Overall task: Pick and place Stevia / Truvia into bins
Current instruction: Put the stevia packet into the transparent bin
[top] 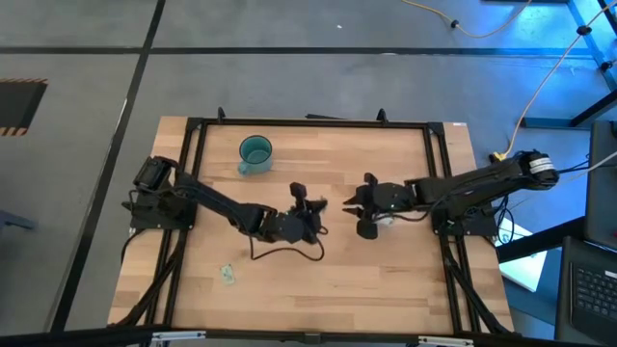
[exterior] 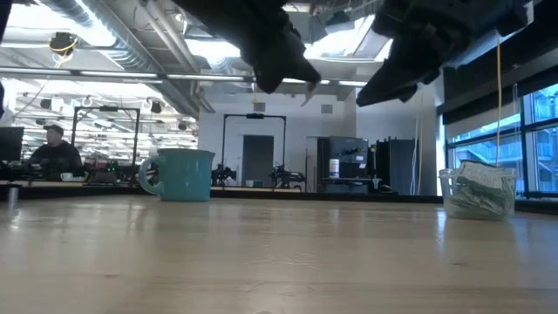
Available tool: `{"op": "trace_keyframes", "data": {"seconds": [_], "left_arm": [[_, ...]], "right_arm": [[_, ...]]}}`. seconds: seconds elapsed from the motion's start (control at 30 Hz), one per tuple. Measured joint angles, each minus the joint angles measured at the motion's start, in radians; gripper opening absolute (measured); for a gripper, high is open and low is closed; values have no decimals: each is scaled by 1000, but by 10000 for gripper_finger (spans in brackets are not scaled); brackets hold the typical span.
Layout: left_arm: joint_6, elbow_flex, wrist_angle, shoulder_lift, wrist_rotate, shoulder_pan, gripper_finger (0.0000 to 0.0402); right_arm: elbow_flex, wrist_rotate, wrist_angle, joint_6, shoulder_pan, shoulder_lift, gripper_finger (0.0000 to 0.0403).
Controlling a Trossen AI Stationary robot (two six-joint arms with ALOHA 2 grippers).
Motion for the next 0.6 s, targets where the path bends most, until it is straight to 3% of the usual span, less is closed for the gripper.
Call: {"op": "trace_keyframes", "data": {"seconds": [0.2, 0.3, 0.6], "left_arm": [[-90, 0, 2, 0, -141, 16, 3], [-136, 0, 2, 0, -140, 16, 3], [-158, 0, 2, 0, -153, 15, 3]], "right_arm": [[0, 3, 156, 205, -1, 78, 94], [0, 3, 240, 279, -2, 107, 94], [0, 3, 396, 281, -21, 147, 94]]}}
